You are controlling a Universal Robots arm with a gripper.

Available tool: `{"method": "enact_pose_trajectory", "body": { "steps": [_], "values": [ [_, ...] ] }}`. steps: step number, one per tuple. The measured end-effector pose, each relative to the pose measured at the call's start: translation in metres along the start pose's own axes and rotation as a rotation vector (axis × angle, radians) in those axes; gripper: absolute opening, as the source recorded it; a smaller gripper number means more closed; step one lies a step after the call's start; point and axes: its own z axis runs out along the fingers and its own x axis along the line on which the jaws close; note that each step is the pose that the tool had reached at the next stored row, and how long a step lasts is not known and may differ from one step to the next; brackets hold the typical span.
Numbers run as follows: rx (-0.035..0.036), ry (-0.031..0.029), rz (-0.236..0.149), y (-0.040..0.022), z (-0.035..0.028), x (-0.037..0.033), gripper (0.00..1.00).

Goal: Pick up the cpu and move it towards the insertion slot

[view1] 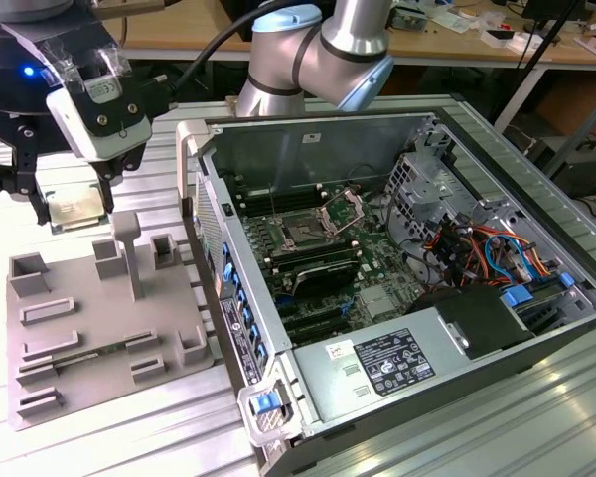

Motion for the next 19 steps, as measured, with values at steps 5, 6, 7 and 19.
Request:
{"method": "enact_pose_trajectory", "body": {
  "steps": [5,6,7,19],
  "values": [
    [0.0000,0.0000,0.000,-0.0008,-0.0001,-0.0065,0.55],
    [0.0000,0.0001,0.000,-0.0009,-0.0001,-0.0074,0.55],
    [0.0000,0.0001,0.000,-0.0010,-0.0001,-0.0082,0.55],
    [0.0001,0.0001,0.000,-0.0024,-0.0001,-0.0193,0.55]
  ]
}}
